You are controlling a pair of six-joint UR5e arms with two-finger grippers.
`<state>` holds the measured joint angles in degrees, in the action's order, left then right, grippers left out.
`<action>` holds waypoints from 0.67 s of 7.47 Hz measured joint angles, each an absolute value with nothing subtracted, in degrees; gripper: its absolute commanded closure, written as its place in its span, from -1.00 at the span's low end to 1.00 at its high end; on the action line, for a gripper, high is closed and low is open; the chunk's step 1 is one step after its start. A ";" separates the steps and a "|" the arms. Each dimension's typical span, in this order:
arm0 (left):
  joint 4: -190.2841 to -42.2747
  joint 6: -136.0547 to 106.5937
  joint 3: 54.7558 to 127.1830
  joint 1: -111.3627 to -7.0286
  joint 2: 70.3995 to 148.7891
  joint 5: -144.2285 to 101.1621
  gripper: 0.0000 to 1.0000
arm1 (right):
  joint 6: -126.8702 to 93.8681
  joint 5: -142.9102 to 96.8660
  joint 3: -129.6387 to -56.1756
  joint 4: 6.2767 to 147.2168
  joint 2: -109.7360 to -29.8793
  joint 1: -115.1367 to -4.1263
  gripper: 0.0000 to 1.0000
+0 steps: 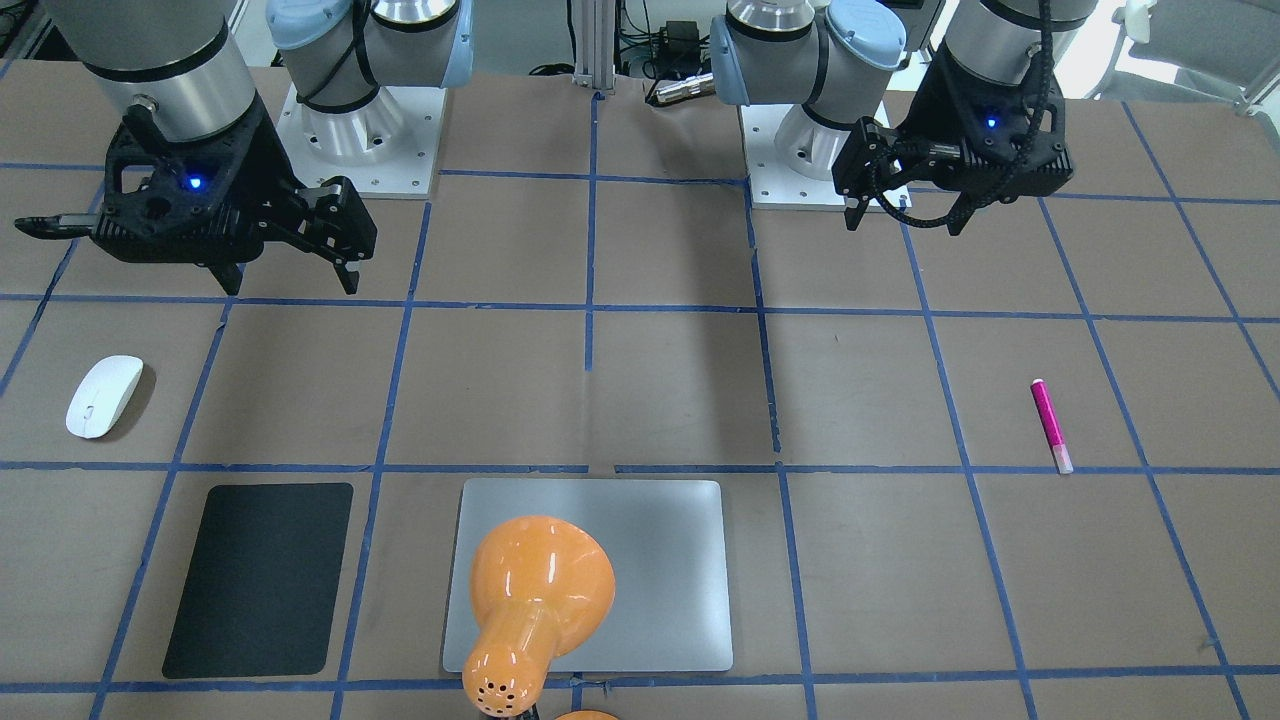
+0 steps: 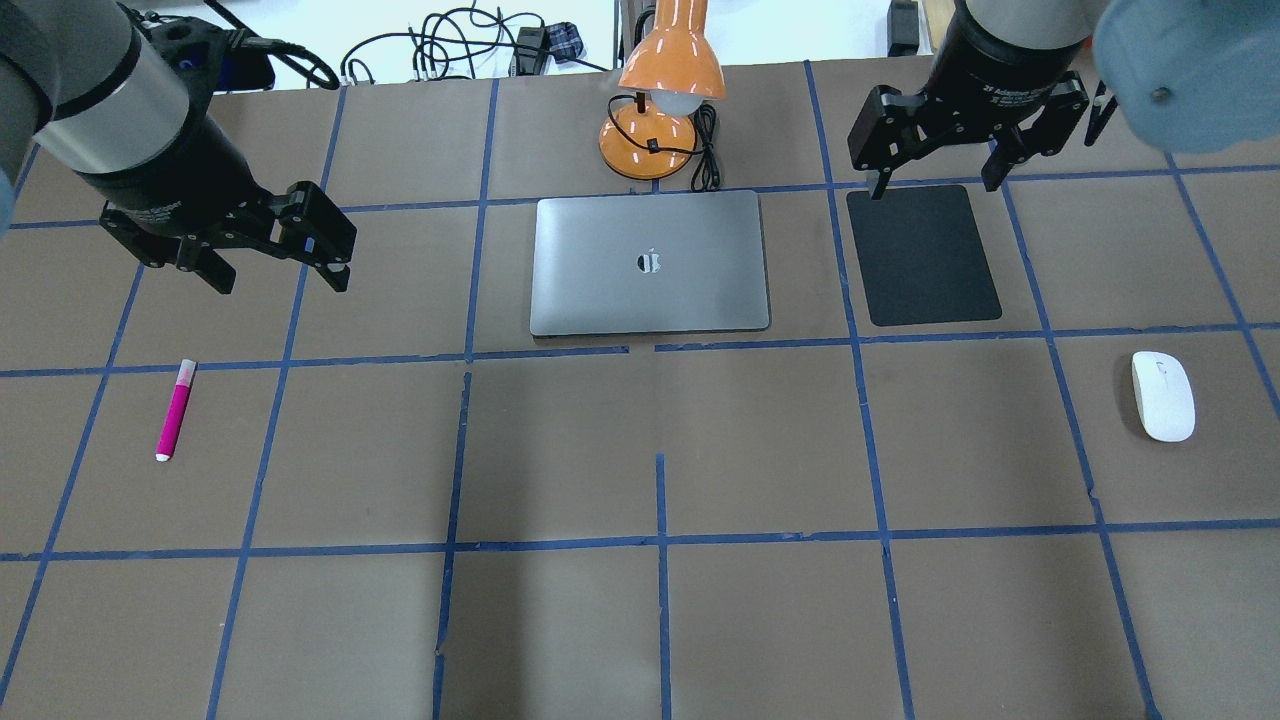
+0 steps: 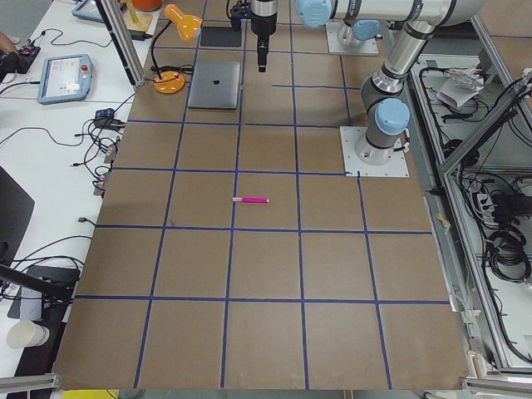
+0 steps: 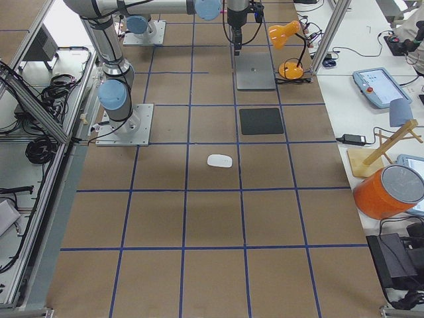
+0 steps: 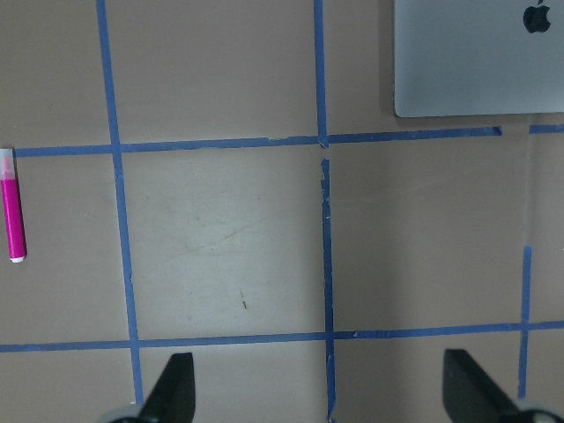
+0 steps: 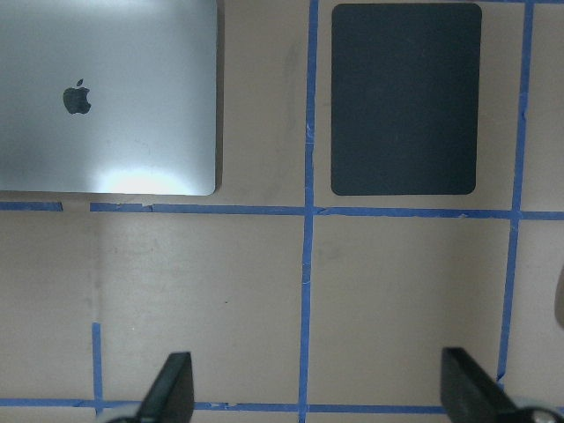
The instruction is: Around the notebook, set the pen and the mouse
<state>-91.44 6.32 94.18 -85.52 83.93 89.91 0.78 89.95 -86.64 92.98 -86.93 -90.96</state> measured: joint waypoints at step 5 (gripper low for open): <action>-91.21 7.03 94.38 -85.37 84.13 89.53 -1.00 | 4.01 90.30 -87.02 89.09 -87.17 -85.25 -1.00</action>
<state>-91.21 7.03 94.38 -85.37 84.13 89.53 4.01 90.30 -87.02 89.09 -87.17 -85.25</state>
